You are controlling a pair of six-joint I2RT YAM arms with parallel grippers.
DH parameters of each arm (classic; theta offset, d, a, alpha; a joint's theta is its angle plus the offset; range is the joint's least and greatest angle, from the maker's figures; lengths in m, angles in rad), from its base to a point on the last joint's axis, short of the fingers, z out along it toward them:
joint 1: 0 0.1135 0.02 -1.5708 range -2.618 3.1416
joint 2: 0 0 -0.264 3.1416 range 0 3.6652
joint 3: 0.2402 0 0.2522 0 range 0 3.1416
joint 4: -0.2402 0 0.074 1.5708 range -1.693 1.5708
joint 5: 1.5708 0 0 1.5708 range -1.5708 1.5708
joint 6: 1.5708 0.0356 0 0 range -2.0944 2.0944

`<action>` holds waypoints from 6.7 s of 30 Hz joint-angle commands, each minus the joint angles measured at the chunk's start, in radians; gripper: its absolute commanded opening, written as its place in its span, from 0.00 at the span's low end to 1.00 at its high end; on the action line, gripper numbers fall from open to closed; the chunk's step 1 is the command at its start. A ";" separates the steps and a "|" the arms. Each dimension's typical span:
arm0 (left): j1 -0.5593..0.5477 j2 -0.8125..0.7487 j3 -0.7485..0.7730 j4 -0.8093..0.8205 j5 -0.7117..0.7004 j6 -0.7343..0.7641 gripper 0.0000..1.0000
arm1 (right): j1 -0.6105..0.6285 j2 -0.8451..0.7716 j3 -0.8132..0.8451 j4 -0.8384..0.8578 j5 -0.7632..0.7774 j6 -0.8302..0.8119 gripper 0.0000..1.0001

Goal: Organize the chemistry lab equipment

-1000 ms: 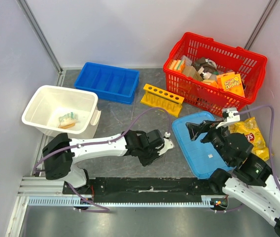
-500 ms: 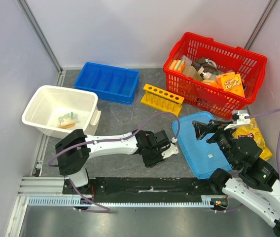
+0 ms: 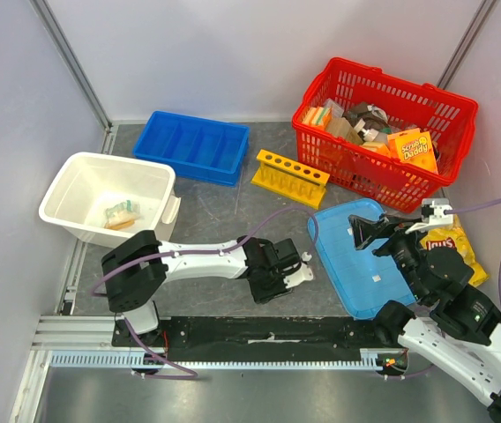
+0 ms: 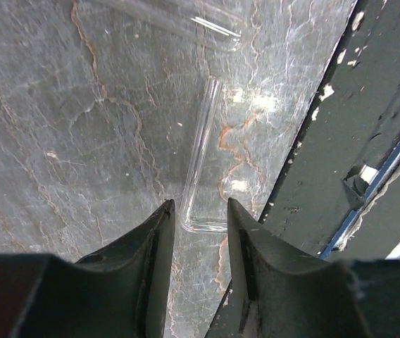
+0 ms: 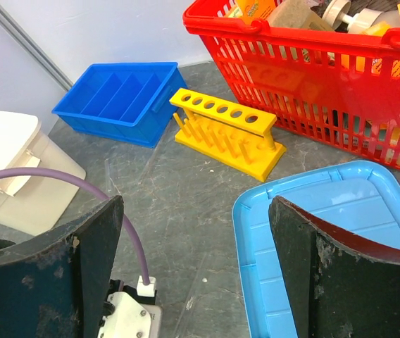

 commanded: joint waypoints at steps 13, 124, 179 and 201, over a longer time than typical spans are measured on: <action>0.000 0.047 -0.026 0.066 -0.013 0.027 0.39 | 0.004 -0.014 0.030 -0.001 0.027 0.003 0.91; 0.929 0.721 1.149 0.048 -0.440 0.111 0.02 | 0.003 0.351 -0.011 0.168 -0.117 0.070 0.91; 0.507 -0.298 -0.064 0.093 -0.440 -0.587 0.37 | 0.003 0.122 -0.066 0.044 -0.189 0.041 0.92; 0.510 -0.059 -0.086 0.203 -0.525 -0.668 0.36 | 0.001 0.124 -0.063 0.033 -0.182 0.046 0.91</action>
